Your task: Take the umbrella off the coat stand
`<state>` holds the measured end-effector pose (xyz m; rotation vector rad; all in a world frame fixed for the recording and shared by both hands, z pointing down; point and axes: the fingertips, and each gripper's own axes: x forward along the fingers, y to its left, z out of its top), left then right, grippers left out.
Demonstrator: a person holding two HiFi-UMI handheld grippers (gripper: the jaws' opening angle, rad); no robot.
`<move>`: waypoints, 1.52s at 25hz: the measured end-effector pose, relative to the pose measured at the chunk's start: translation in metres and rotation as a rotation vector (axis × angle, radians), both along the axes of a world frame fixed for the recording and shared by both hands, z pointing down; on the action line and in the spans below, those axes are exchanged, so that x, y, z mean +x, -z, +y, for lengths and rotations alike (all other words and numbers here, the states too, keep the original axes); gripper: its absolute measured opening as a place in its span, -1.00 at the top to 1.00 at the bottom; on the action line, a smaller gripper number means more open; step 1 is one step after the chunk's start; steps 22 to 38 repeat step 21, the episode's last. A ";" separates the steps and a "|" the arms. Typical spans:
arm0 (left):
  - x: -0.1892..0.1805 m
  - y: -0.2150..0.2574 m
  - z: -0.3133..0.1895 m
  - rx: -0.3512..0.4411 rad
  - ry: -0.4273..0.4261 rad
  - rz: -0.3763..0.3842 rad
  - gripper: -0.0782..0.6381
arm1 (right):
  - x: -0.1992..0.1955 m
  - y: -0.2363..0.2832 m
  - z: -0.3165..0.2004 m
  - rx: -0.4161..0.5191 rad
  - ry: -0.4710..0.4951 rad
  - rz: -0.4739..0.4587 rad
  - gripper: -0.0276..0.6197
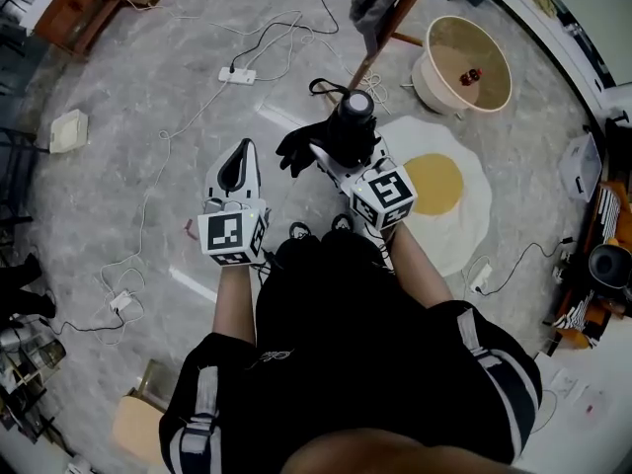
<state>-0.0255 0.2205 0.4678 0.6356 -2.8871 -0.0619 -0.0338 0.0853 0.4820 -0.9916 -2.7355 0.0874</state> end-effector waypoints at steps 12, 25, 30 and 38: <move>-0.002 0.009 -0.031 0.005 0.016 -0.015 0.78 | -0.003 0.010 -0.031 0.028 0.037 -0.018 0.02; -0.001 0.015 -0.063 0.012 0.008 -0.033 0.78 | 0.003 0.013 -0.066 0.032 0.024 -0.025 0.02; -0.001 0.015 -0.063 0.012 0.008 -0.033 0.78 | 0.003 0.013 -0.066 0.032 0.024 -0.025 0.02; -0.001 0.015 -0.063 0.012 0.008 -0.033 0.78 | 0.003 0.013 -0.066 0.032 0.024 -0.025 0.02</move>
